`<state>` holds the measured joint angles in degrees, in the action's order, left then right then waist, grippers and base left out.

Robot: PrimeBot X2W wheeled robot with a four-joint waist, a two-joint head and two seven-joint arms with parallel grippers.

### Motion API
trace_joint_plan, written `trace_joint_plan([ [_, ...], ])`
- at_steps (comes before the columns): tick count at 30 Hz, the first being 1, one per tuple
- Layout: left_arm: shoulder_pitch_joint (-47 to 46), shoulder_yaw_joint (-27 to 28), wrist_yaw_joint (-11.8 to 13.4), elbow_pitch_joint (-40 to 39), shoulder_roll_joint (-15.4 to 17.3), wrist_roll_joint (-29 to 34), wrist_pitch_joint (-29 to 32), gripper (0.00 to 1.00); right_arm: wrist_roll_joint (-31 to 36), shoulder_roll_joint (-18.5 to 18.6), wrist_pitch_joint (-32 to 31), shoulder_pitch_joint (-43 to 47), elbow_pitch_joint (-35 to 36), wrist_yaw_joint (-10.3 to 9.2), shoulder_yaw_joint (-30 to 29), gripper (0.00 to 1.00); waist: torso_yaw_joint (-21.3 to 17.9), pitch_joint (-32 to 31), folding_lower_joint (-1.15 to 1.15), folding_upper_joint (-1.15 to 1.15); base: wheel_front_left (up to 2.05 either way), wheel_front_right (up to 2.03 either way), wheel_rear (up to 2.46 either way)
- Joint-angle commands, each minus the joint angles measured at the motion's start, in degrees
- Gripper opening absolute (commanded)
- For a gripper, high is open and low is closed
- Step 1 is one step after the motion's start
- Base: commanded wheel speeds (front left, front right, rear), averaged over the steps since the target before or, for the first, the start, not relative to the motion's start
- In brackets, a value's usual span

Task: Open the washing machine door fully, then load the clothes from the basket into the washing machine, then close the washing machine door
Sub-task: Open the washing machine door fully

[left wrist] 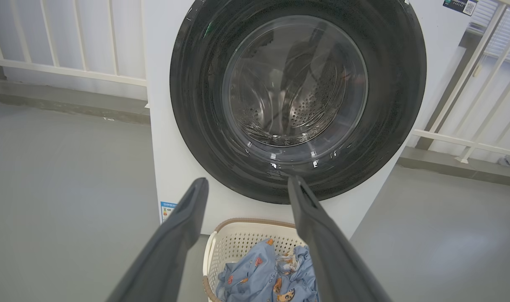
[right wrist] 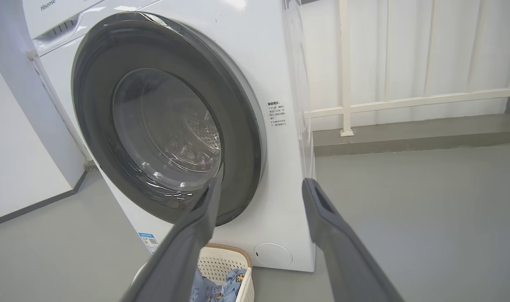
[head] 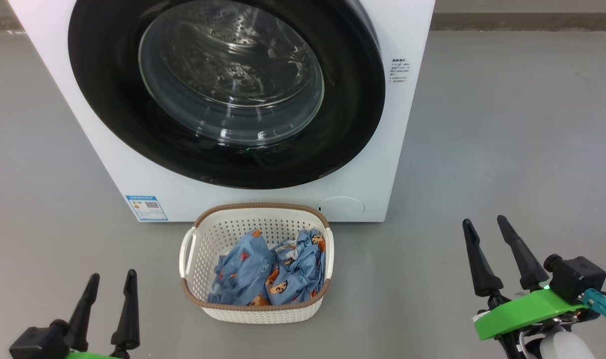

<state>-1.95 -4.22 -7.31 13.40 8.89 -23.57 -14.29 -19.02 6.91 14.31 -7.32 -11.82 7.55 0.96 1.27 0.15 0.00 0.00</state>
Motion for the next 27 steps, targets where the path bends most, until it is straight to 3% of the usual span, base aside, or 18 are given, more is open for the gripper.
trace_joint_plan([
  [1,-2.58,2.50,-0.12,-1.80,0.80,-0.40,-0.71,1.00,-1.19,0.12,0.69,-2.79,1.47,-0.06,0.66,1.00,0.28,0.69,0.00,0.00,0.00,0.00,0.00],
  [24,-6.83,2.57,-0.17,-3.69,1.28,-0.12,-0.71,1.00,-4.83,5.25,0.69,-16.45,-3.64,-0.06,-4.62,1.00,3.47,8.74,0.00,0.00,0.00,0.00,0.00],
  [25,-6.89,2.57,-0.17,-3.80,1.36,-0.14,-0.71,1.00,-5.07,5.23,0.69,-16.88,-3.70,-0.06,-4.84,0.78,3.67,8.98,0.00,0.00,0.00,0.00,0.00],
  [26,-6.97,2.64,-0.17,-3.92,1.43,-0.12,-0.71,1.00,-5.36,5.36,0.69,-17.39,-3.81,-0.06,-5.05,0.36,3.86,9.26,0.00,0.00,0.00,0.00,0.00],
  [27,-7.06,2.72,-0.17,-4.03,1.47,-0.07,-0.71,1.00,-5.84,5.60,0.69,-18.04,-3.93,-0.06,-5.18,0.04,4.06,9.58,0.00,0.00,0.00,0.00,0.00],
])
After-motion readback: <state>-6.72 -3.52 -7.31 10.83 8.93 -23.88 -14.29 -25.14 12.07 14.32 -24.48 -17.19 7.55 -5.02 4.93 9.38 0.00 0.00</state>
